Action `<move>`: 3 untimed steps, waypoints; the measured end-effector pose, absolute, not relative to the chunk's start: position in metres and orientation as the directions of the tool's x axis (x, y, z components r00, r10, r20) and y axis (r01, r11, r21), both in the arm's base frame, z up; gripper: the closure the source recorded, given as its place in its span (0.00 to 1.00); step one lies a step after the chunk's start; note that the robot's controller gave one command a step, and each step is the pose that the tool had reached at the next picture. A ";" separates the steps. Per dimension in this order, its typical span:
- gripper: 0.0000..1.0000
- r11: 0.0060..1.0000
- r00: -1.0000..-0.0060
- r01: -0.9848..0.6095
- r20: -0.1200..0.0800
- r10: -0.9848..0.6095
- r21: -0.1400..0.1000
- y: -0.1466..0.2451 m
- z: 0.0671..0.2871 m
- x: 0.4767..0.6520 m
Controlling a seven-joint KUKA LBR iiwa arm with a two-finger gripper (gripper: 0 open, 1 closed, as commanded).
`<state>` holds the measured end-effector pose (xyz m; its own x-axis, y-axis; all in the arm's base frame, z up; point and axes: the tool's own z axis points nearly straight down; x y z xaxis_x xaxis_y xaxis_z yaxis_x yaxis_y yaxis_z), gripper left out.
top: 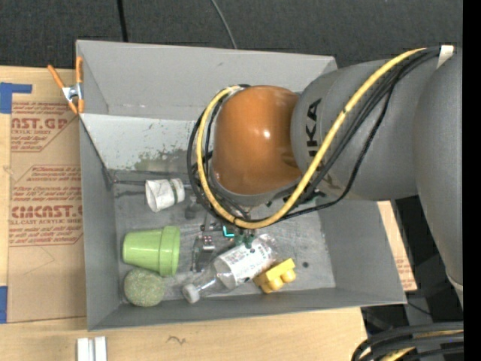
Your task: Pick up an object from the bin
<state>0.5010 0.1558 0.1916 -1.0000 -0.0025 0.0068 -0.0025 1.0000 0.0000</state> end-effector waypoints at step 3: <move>0.00 1.000 -1.000 -0.027 0.001 -0.027 0.001 0.220 0.092 0.503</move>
Offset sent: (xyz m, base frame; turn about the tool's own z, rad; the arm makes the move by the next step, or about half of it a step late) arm 0.0010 0.0837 -0.1216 0.0223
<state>0.5031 0.2198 0.0924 -0.9996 -0.0266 0.0007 -0.0266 0.9996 0.0008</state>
